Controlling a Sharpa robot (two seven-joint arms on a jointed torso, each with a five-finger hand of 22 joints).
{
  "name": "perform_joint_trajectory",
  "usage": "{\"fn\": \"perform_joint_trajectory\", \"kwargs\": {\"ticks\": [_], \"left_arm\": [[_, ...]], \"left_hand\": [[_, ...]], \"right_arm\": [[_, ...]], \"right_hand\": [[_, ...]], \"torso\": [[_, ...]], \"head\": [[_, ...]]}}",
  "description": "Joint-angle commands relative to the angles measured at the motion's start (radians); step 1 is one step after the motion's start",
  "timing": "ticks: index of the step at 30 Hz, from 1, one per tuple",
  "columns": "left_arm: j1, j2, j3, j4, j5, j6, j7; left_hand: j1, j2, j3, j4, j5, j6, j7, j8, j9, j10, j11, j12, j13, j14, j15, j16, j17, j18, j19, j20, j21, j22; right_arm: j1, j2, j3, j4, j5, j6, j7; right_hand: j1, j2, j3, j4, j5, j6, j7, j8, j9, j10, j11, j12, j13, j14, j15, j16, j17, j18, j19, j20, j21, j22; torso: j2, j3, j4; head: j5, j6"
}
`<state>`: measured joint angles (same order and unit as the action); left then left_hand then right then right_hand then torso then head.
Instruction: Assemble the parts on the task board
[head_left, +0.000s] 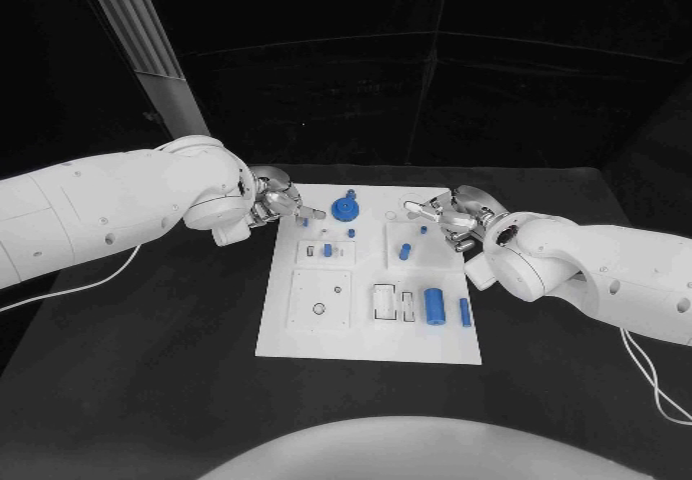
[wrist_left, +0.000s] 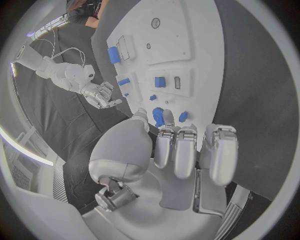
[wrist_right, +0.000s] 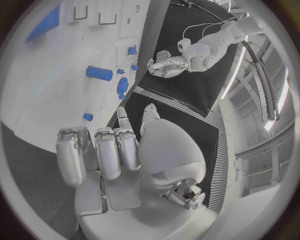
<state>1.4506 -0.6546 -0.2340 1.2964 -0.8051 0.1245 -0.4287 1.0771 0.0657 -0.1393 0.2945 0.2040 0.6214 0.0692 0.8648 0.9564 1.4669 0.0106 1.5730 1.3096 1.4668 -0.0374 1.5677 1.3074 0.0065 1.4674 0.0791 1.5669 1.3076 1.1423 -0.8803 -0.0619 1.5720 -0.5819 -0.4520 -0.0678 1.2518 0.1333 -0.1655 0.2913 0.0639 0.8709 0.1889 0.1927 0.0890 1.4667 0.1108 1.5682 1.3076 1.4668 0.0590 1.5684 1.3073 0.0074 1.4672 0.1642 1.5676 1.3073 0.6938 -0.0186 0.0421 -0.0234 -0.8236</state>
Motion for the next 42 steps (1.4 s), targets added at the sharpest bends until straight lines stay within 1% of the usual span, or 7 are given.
{"fn": "perform_joint_trajectory", "kwargs": {"ticks": [1,3,7,12,21,24,42], "left_arm": [[0.003,-0.002,0.001,-0.018,-0.006,0.021,0.012],[0.003,0.001,0.001,-0.034,-0.006,0.025,0.013],[0.003,0.009,0.0,-0.061,-0.006,0.039,0.012],[0.001,0.03,0.0,-0.103,-0.006,0.064,0.006],[-0.005,0.075,0.0,-0.169,-0.006,0.092,0.008],[-0.009,0.094,0.0,-0.196,-0.006,0.106,0.008],[-0.04,0.179,0.0,-0.319,-0.006,0.168,-0.007]], "left_hand": [[0.014,0.007,-0.01,-0.002,0.061,0.0,0.001,-0.007,-0.005,0.104,-0.001,-0.002,0.261,0.104,-0.003,0.003,0.263,-0.006,0.103,-0.002,0.004,0.263],[0.023,0.011,-0.012,-0.002,0.105,0.004,0.0,-0.012,-0.007,0.104,-0.002,-0.002,0.261,0.104,-0.004,0.003,0.263,-0.006,0.103,-0.002,0.004,0.263],[0.024,0.013,-0.015,-0.001,0.117,0.006,0.0,-0.014,-0.008,0.104,-0.002,-0.002,0.261,0.104,-0.004,0.003,0.263,-0.006,0.103,-0.002,0.004,0.263],[-0.016,0.023,-0.042,0.0,0.081,0.016,0.001,-0.027,-0.016,0.104,-0.001,-0.002,0.261,0.104,-0.004,0.003,0.263,-0.006,0.103,-0.002,0.004,0.263],[-0.026,0.024,-0.057,-0.002,0.061,0.015,0.005,-0.049,-0.031,0.104,0.002,-0.002,0.261,0.104,-0.003,0.003,0.263,-0.006,0.103,-0.001,0.004,0.263],[-0.027,0.027,-0.07,-0.002,0.002,0.019,0.008,-0.066,-0.044,0.104,0.005,-0.002,0.261,0.104,0.0,0.003,0.263,-0.006,0.103,0.0,0.004,0.263],[-0.013,0.029,-0.078,-0.003,-0.014,0.013,0.011,-0.091,-0.063,0.104,0.007,-0.002,0.261,0.104,0.007,0.003,0.263,-0.006,0.103,0.005,0.004,0.263]], "right_arm": [[0.001,-0.001,0.0,0.003,0.001,-0.013,0.029],[0.001,-0.001,0.0,0.003,0.001,-0.017,0.035],[0.001,-0.001,0.0,0.002,0.001,-0.02,0.039],[0.001,-0.001,0.0,0.002,0.001,-0.021,0.04],[0.001,0.001,0.0,0.003,0.001,-0.021,0.038],[0.001,0.002,0.0,0.003,0.001,-0.021,0.038],[0.001,0.007,0.0,0.005,0.001,-0.019,0.035]], "right_hand": [[0.0,0.011,-0.008,-0.001,0.005,-0.006,0.001,0.006,0.002,0.104,0.007,0.003,0.263,0.104,0.001,0.002,0.263,-0.007,0.104,0.006,0.003,0.263],[0.001,0.012,-0.009,-0.001,0.006,-0.005,0.0,0.008,0.002,0.104,0.007,0.003,0.263,0.104,0.001,0.002,0.263,-0.007,0.104,0.006,0.003,0.263],[0.003,0.013,-0.009,-0.002,0.006,-0.004,0.0,0.009,0.003,0.104,0.007,0.003,0.263,0.104,0.001,0.002,0.263,-0.007,0.104,0.006,0.003,0.263],[0.003,0.013,-0.009,-0.002,0.006,-0.004,0.0,0.009,0.003,0.104,0.007,0.003,0.263,0.104,0.001,0.002,0.263,-0.007,0.104,0.006,0.003,0.263],[0.004,0.013,-0.009,-0.002,0.007,-0.004,0.0,0.01,0.003,0.104,0.006,0.003,0.263,0.104,0.0,0.002,0.263,-0.007,0.104,0.006,0.003,0.263],[0.004,0.013,-0.009,-0.002,0.007,-0.004,0.0,0.01,0.003,0.104,0.006,0.003,0.263,0.104,0.0,0.002,0.263,-0.007,0.104,0.006,0.003,0.263],[0.006,0.015,-0.01,-0.002,0.009,-0.004,-0.001,0.011,0.003,0.104,0.006,0.003,0.263,0.104,0.0,0.002,0.263,-0.007,0.104,0.005,0.003,0.263]], "torso": [[0.0,-0.0015,-0.0001],[0.0,-0.0015,-0.0012],[0.0,-0.0013,-0.001],[0.0,-0.0008,-0.0007],[0.0,-0.0006,-0.0013],[0.0,-0.0004,-0.0017],[-0.001,-0.0007,-0.0007]], "head": [[0.008,0.002],[0.014,0.004],[0.013,0.006],[0.013,0.009],[0.015,0.015],[0.015,0.017],[0.016,0.022]]}}
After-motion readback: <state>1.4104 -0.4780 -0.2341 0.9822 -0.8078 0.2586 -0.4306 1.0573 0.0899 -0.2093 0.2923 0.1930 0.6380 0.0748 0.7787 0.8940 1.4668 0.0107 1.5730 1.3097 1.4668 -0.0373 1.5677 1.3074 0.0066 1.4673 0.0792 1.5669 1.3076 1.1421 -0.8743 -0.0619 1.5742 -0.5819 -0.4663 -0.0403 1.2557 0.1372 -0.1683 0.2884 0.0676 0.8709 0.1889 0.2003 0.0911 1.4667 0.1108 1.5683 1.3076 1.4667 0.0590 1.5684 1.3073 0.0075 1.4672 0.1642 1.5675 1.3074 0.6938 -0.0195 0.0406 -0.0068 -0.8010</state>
